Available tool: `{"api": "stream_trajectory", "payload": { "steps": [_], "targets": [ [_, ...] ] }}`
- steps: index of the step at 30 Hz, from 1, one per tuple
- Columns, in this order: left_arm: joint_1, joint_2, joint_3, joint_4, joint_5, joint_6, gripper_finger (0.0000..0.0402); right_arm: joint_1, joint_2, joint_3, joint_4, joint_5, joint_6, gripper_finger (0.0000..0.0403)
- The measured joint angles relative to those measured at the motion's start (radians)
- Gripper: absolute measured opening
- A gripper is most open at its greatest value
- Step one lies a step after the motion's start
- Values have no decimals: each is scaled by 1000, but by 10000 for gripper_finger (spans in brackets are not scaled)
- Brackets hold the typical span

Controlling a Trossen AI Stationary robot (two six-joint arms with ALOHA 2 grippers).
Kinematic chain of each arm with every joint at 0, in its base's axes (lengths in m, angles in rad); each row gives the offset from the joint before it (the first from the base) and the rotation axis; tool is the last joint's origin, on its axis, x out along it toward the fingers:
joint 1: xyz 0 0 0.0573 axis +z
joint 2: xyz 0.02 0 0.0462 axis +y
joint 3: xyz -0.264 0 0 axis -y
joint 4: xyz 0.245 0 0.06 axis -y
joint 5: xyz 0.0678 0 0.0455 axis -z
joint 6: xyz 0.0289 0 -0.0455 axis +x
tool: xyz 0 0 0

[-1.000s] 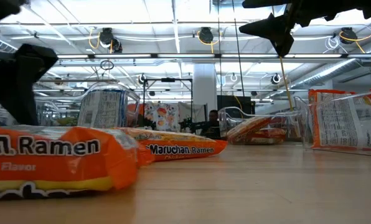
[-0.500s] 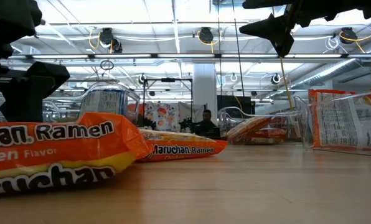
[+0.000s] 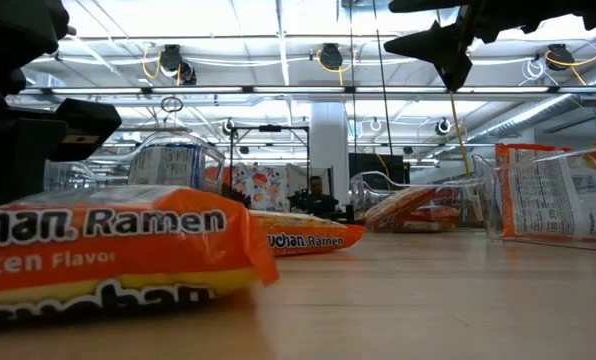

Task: Sort Maruchan noodles
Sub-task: Put the bottom orange noodle pack into the bottom right transparent bin

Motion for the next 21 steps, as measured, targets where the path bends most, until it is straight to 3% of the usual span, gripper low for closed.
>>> {"api": "stream_trajectory", "payload": {
  "steps": [6, 10, 17, 21],
  "targets": [
    [25, -1, 0, 1, -10, 22, 8, 0, 0, 0, 7, 3, 0, 210],
    [39, -14, 8, -8, -22, 75, 5, 0, 0, 0, 7, 5, -4, 210],
    [42, -94, 108, -66, -156, 261, 4, 0, 3, 0, 13, 8, 0, 210],
    [56, -153, 166, -66, -219, 407, 4, 3, 38, 0, 102, 2, 28, 210]
  ]
}}
